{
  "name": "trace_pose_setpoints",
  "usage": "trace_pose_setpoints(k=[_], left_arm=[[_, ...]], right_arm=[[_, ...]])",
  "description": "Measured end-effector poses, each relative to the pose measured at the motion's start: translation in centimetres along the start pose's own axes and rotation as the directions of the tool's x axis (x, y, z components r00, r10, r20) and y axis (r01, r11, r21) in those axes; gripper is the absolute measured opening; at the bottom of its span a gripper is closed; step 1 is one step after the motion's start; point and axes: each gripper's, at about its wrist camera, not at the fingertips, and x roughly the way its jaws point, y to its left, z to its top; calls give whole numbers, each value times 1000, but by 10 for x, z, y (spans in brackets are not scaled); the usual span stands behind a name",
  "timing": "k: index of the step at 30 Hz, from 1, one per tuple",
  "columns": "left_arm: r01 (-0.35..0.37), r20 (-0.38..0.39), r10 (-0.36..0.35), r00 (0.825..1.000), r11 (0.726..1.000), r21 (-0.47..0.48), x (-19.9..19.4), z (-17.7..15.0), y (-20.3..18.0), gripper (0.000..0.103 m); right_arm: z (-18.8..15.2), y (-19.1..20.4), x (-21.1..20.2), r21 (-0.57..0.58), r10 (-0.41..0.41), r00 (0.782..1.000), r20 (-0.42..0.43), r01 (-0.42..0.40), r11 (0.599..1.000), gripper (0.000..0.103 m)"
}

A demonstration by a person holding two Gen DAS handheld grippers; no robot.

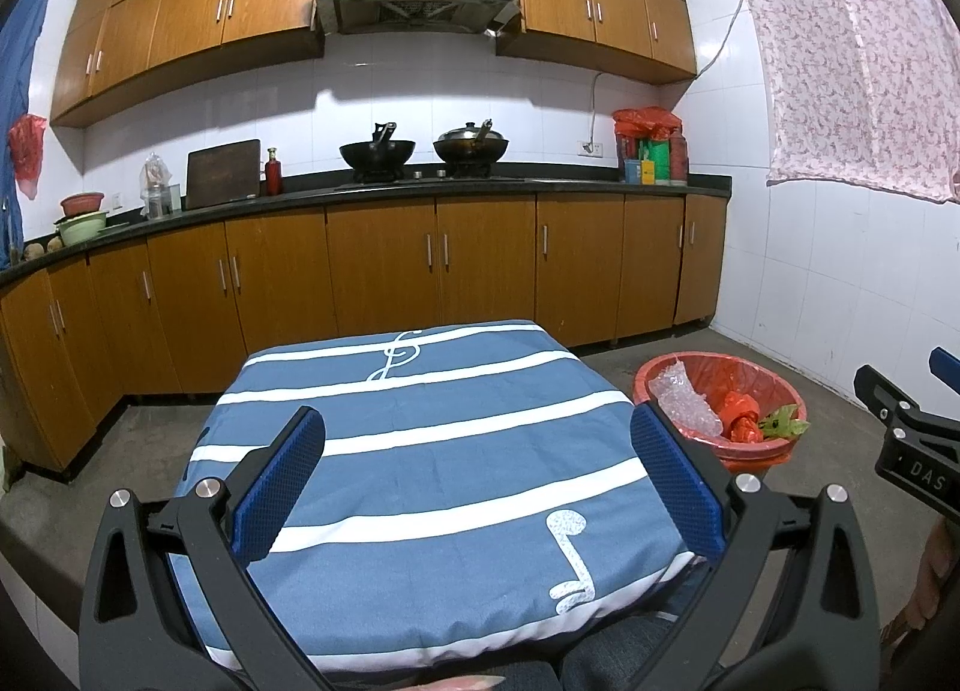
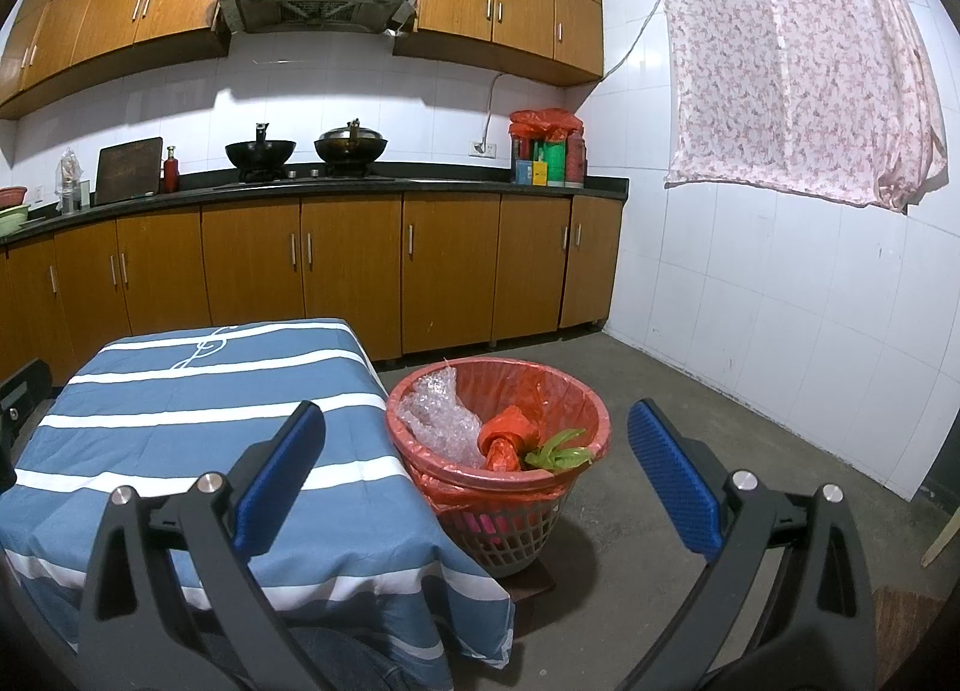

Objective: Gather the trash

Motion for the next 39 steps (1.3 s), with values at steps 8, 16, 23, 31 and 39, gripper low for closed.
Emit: trace_pose_setpoints(k=[8,16,23,31,39], left_arm=[[-1,-1,1,1000,1000,-1,0,0,-1,101],[-1,-2,1,1000,1000,-2,0,-1,-1,101],[-2,-4,2,1000,1000,-1,-1,-2,-2,101],[-1,-5,1,1000,1000,-3,0,-2,-1,101],[-2,-9,2,1000,1000,-7,-1,-10,-6,101]], right_arm=[[-1,0,2,1,0,1000,-1,0,1000,99],[-2,1,2,1,0,1000,-2,0,1000,99],[-1,0,2,2,0,1000,-3,0,1000,99],[-1,0,2,2,0,1000,-3,0,1000,99],[0,-1,2,3,1,1000,-4,-1,1000,99]])
